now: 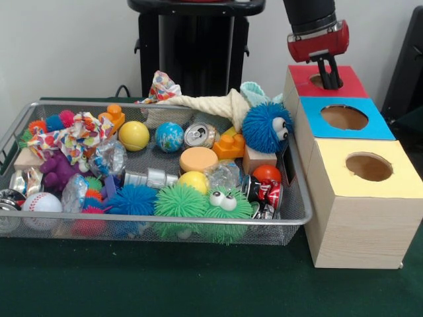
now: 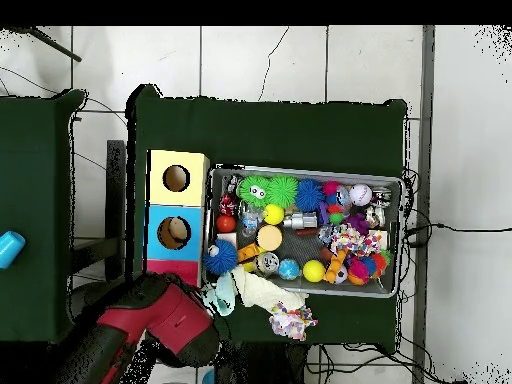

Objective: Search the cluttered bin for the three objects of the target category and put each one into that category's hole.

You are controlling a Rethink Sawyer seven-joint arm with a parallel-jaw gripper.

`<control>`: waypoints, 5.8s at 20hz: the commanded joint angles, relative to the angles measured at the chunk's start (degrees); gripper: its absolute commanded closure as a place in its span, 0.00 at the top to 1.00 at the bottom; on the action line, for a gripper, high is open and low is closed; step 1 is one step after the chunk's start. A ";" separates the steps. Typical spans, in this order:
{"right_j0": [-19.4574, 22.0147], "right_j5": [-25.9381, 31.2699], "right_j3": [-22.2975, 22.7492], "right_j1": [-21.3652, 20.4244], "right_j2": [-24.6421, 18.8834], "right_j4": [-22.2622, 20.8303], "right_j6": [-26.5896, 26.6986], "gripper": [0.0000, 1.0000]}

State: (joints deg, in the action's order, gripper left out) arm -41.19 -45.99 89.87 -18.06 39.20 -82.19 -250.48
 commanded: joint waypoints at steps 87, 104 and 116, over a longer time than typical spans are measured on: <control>36.80 14.44 -3.88 3.12 -3.68 0.14 58.61 0.00; 40.88 14.45 -2.91 1.48 -6.00 4.94 69.65 1.00; 43.45 13.53 -3.30 3.80 -3.32 20.52 91.30 1.00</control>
State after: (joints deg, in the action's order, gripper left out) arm 0.48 -34.55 87.13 -16.51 43.06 -69.46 -182.65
